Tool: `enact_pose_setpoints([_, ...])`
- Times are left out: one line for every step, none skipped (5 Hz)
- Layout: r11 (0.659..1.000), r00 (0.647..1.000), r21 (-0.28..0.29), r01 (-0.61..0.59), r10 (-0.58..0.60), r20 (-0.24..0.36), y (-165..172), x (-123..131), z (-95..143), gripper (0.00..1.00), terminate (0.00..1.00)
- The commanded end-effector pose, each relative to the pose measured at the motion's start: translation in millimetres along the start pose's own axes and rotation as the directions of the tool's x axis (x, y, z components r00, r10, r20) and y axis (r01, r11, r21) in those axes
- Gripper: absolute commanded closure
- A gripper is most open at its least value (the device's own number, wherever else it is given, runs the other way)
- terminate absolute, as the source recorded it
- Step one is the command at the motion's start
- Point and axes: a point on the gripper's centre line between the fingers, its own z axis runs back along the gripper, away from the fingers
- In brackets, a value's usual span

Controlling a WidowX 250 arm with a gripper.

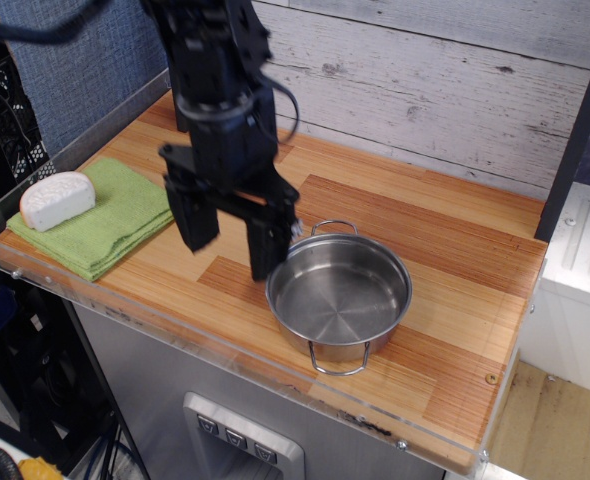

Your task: Pick up the pot and place it on the right of the knife

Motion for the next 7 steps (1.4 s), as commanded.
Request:
enact_pose_setpoints([0.999,0.999,0.011,-0.047,0.047,0.012,-17.8,2.2,-6.7,0.00,0.00])
enact_pose_setpoints([0.998,0.998,0.005,-0.056,0.056,0.014,-25.8,3.2,-13.2,0.00,0.00])
enact_pose_setpoints([0.998,0.998,0.010,-0.066,0.066,-0.003,-31.4,5.6,-27.3,0.00,0.00])
enact_pose_setpoints([0.996,0.997,0.053,-0.066,0.068,-0.025,-31.3,9.7,-42.2,0.00,0.00])
enact_pose_setpoints([0.996,0.997,0.065,-0.066,0.069,-0.045,-29.1,14.8,-51.6,0.00,0.00])
enact_pose_setpoints([0.995,0.997,0.075,-0.063,0.067,-0.047,-27.4,17.8,-54.3,1.00,0.00])
enact_pose_setpoints([0.996,0.998,0.073,-0.052,0.053,-0.021,-26.7,19.5,-41.3,1.00,0.00])
